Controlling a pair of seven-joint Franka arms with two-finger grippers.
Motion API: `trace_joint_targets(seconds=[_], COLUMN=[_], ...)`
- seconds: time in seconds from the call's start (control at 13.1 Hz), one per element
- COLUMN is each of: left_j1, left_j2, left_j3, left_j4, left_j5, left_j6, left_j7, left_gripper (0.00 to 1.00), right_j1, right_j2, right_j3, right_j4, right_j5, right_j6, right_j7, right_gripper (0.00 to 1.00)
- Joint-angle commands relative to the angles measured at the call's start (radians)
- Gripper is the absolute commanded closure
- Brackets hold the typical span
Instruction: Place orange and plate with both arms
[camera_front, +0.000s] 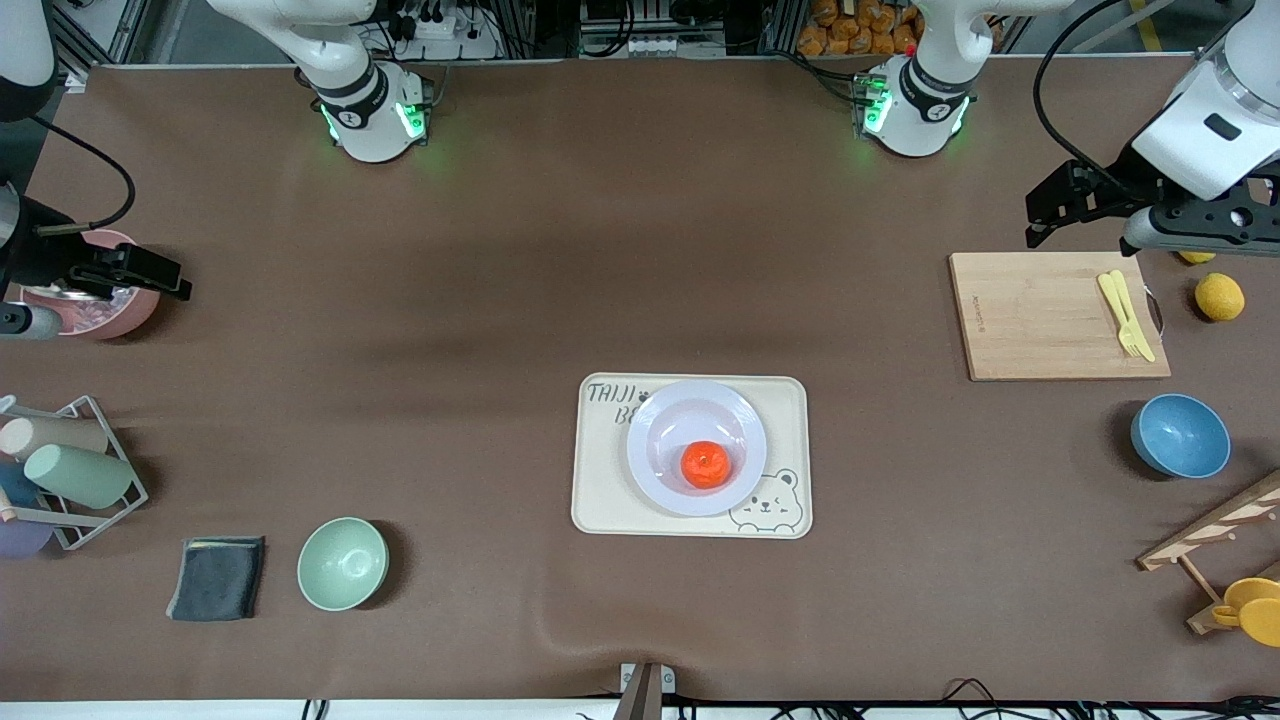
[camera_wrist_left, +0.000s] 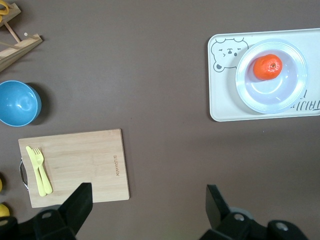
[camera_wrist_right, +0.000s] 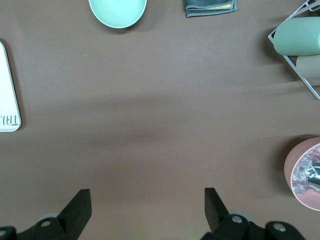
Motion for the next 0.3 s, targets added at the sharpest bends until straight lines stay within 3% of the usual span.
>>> trace_joint_targets(seconds=[0.0,0.23], left_j1=[0.010,0.010], left_j2=[0.002,0.002], left_j3=[-0.002,-0.002], left_j4=[0.008,0.008], left_j5=[-0.022,-0.021], left_j6=[0.005,0.008], left_j7=[0.006,0.008], left_gripper=[0.00,0.00], right_j1=[0.000,-0.004], right_j2=[-0.028,-0.028], right_j3=[0.003,0.000], right_j4=[-0.033,-0.033], right_j5=[-0.010,-0.010], right_j6=[0.017,0.022], right_j7=[0.016,0.010], right_gripper=[0.00,0.00])
